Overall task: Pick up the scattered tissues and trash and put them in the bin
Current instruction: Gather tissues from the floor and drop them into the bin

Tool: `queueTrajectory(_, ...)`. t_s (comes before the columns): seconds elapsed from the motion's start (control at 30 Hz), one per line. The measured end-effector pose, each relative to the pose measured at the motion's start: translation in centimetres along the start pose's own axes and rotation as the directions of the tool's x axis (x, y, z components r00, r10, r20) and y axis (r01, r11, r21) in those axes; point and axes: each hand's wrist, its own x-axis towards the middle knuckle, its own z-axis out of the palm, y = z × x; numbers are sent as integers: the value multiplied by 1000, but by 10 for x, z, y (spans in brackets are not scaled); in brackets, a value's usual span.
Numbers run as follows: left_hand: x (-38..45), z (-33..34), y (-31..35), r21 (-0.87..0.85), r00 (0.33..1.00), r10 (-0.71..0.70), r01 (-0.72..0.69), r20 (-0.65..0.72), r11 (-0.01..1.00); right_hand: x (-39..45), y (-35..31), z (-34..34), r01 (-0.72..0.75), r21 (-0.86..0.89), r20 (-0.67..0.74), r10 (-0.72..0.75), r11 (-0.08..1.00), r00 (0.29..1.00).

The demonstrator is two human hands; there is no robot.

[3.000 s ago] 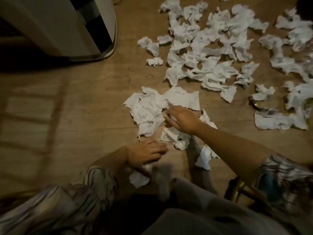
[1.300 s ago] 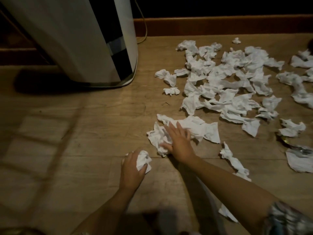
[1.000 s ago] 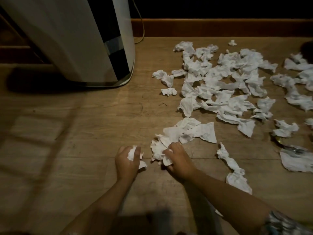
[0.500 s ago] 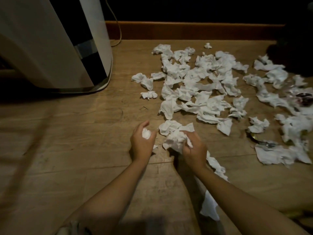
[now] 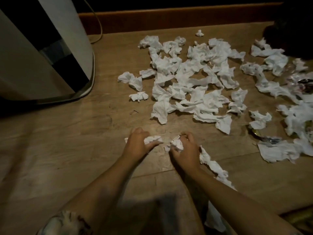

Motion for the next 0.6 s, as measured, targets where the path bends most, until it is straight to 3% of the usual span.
queueTrajectory(0.13,11,-52,-2,-194,972,-224,206,-74,959,16,-49,-12,-1,305,2,0,952,1000)
queueTrajectory(0.23,19,-107,18,-405,907,-410,342,-93,848,37,-93,-45,202,240,82,-227,949,970)
queueTrajectory(0.33,21,-162,57,-547,876,-478,371,-61,750,54,-142,-106,347,160,87,-363,924,928)
queueTrajectory(0.5,1,-258,151,-725,844,-533,405,62,557,43,-212,-214,317,145,-70,-310,937,948)
queueTrajectory(0.6,-18,-318,212,-781,821,-560,419,109,462,25,-252,-283,228,224,-114,-207,947,972)
